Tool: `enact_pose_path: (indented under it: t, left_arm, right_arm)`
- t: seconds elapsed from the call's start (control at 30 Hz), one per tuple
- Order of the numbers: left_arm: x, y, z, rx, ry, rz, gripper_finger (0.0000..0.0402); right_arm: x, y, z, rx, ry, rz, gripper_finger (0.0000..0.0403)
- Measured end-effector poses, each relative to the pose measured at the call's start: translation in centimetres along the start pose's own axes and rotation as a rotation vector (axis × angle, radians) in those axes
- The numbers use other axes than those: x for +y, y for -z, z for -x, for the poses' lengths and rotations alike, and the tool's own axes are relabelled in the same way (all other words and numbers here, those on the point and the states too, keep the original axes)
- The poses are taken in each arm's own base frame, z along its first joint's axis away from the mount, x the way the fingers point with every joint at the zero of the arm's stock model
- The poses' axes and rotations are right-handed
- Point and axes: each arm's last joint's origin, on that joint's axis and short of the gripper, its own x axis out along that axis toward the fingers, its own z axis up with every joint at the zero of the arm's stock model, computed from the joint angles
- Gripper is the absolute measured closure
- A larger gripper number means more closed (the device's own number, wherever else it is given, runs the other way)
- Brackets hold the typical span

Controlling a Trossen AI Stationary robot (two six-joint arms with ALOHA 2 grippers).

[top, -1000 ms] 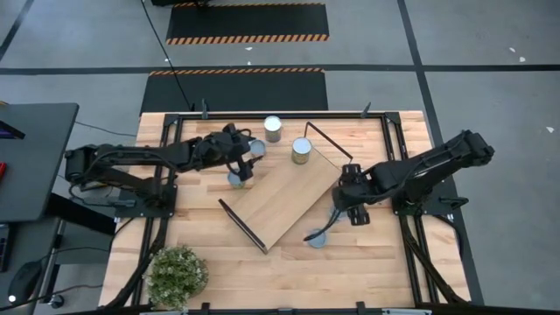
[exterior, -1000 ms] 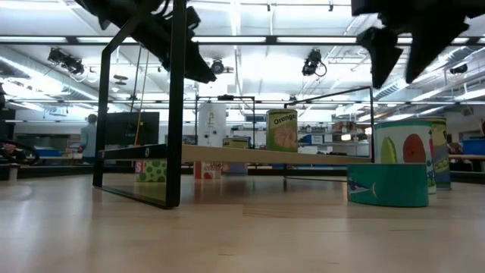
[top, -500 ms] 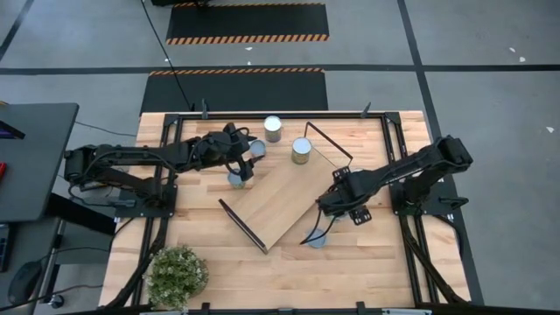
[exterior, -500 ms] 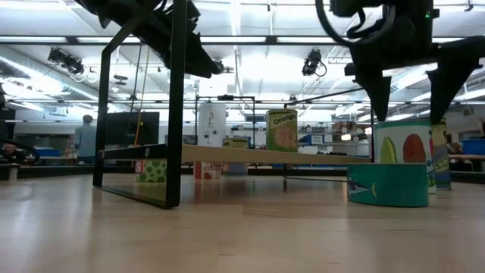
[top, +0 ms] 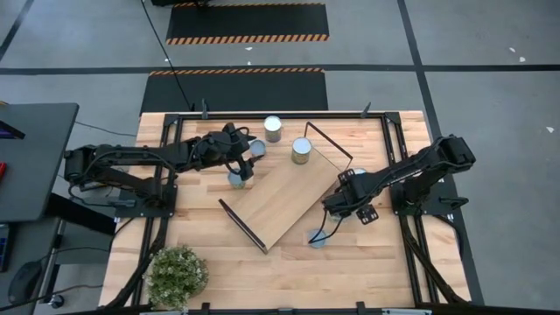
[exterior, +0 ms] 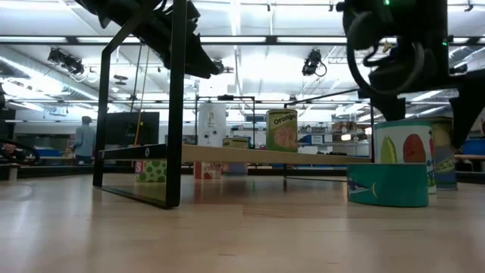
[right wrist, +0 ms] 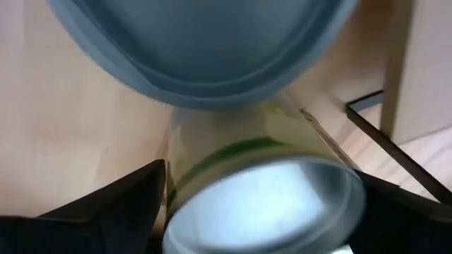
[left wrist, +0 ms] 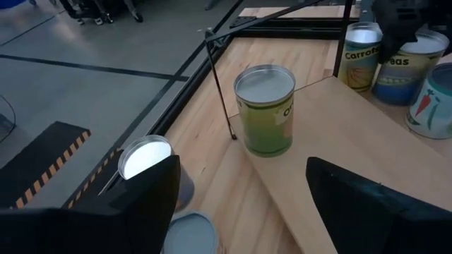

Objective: Pick and place cans onto a shelf
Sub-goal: Put the right dark blue fruit can on the shelf aligned with the green fruit can

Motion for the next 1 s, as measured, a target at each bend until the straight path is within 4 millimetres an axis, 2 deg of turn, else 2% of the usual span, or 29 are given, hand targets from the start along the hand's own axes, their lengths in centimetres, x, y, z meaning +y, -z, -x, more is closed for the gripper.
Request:
enact_pose_path:
  t: [0.13, 0.27, 0.47, 0.73, 0.87, 1.0]
  left_arm:
    - [0.0, 0.0, 0.0, 0.0, -0.001, 0.0, 0.009]
    - [0.0, 0.0, 0.0, 0.0, -0.002, -0.001, 0.009]
    - [0.0, 0.0, 0.0, 0.0, -0.002, 0.0, 0.009]
    - [0.0, 0.0, 0.0, 0.0, -0.002, 0.001, 0.009]
    - [0.0, 0.0, 0.0, 0.0, -0.002, 0.001, 0.009]
    - [0.0, 0.0, 0.0, -0.001, -0.002, 0.008, 0.009]
  right_arm:
    - [0.1, 0.2, -0.7, 0.005, -0.003, 0.018, 0.0064]
    - [0.1, 0.2, -0.5, 0.01, 0.003, 0.014, 0.0093]
    - [-0.6, 0.0, 2.3, 0.019, 0.025, -0.021, 0.0083]
    - [-2.3, -0.9, 6.6, -0.097, 0.089, -0.042, 0.0084]
    - [-3.7, -1.0, 7.6, -0.131, 0.146, -0.047, 0.0084]
    - [-5.5, -1.3, 7.7, -0.188, 0.158, -0.079, 0.0084]
